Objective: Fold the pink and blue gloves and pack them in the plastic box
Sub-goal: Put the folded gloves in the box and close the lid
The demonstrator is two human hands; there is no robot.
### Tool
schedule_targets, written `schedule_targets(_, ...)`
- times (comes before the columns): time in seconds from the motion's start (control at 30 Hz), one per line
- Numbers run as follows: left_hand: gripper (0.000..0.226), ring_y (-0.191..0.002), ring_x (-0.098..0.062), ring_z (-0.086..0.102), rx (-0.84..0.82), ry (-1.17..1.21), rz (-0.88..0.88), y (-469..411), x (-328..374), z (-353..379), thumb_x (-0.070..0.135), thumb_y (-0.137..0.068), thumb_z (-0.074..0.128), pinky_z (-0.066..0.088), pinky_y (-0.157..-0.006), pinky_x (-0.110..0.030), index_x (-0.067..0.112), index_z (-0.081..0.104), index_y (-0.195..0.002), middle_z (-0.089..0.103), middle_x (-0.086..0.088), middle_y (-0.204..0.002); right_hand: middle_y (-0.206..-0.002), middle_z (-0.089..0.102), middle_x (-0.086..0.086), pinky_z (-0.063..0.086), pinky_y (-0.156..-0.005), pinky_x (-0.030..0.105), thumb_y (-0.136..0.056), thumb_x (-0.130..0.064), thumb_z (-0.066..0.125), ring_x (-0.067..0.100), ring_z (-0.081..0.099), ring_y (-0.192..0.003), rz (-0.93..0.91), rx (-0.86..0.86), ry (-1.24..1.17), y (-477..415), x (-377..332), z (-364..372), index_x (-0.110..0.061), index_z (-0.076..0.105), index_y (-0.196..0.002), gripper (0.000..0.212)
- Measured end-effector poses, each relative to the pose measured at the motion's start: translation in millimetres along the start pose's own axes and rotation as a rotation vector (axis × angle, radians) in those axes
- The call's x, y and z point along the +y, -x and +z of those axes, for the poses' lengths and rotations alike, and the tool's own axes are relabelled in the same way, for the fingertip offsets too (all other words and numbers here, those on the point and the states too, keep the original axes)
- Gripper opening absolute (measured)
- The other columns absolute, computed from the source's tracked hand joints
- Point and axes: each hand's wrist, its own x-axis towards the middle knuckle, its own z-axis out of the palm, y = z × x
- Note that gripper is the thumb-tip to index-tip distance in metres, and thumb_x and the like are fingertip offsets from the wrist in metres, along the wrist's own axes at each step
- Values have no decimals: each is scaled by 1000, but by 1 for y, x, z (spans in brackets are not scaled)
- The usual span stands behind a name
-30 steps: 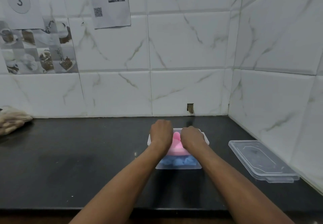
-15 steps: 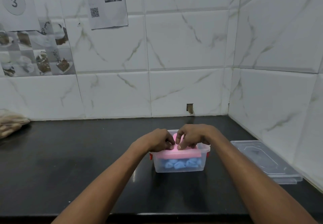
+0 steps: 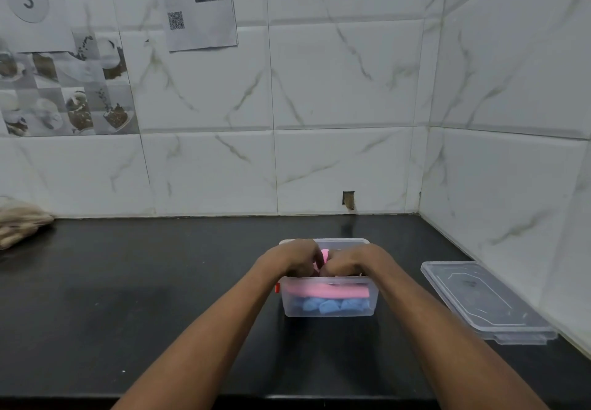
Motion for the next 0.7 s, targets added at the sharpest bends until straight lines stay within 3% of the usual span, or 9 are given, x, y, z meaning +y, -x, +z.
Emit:
schedule_targets(0.1, 32, -97, -20, 63, 105, 57, 14, 5, -5, -2, 15, -86, 71, 44, -77, -23, 18, 71, -118, 67, -5, -120, -119, 58, 2, 49, -93, 40, -75, -41, 60, 20, 58, -101, -17, 25, 63, 7, -3, 0, -24, 49, -126, 54)
schedule_targets(0.17, 29, -78, -14, 62, 171, 77, 10, 9, -9, -6, 14, -79, 78, 44, -68, -19, 13, 75, -108, 70, -6, -110, -103, 58, 1, 49, -71, 29, -83, -33, 61, 14, 55, -81, -44, 28, 88, 13, -4, -6, -19, 51, -120, 41)
schedule_targets(0.27, 23, -86, -17, 67, 94, 61, 7, 14, -14, -12, 7, -82, 73, 48, -74, -22, 12, 77, -104, 74, -5, -108, -87, 60, 5, 47, -54, 25, -86, -15, 64, 14, 50, -60, -58, 78, 108, 18, -4, -18, -8, 59, -115, 31)
schedule_targets(0.37, 31, -89, -18, 65, -33, 6, -18, 14, -10, -19, 3, -85, 66, 50, -75, -24, 15, 73, -113, 72, -4, -112, -95, 65, 12, 57, -71, 32, -84, -5, 67, 19, 58, -64, -67, 76, 77, 23, -8, -27, -6, 60, -118, 35)
schedule_targets(0.47, 38, -103, -23, 65, -153, -51, -58, 7, -4, -21, 1, -88, 59, 51, -86, -29, 15, 67, -122, 67, -5, -120, -88, 64, 11, 56, -83, 38, -88, -1, 60, 21, 59, -62, -33, -29, 32, 24, -10, -31, -4, 56, -124, 36)
schedule_targets(0.53, 38, -97, -24, 62, -198, -77, -87, 2, -1, -16, 0, -90, 54, 49, -82, -29, 12, 64, -125, 66, -6, -119, -88, 63, 10, 55, -87, 39, -88, -1, 60, 21, 59, -65, -18, -43, 13, 22, -8, -30, -4, 56, -125, 37)
schedule_targets(0.6, 35, -84, -22, 55, -199, -126, -109, -3, 1, -9, 2, -91, 51, 46, -73, -29, 7, 63, -124, 65, -10, -113, -87, 60, 6, 54, -88, 38, -84, -2, 67, 19, 58, -71, -11, -42, 8, 18, -5, -26, -7, 56, -126, 43)
schedule_targets(0.7, 32, -80, -24, 53, -179, -209, -127, -7, 4, -3, 3, -90, 51, 46, -72, -31, 4, 62, -120, 66, -15, -115, -93, 56, 0, 53, -77, 31, -77, -14, 78, 16, 53, -78, -7, -36, 63, 16, -2, -19, -17, 54, -126, 55)
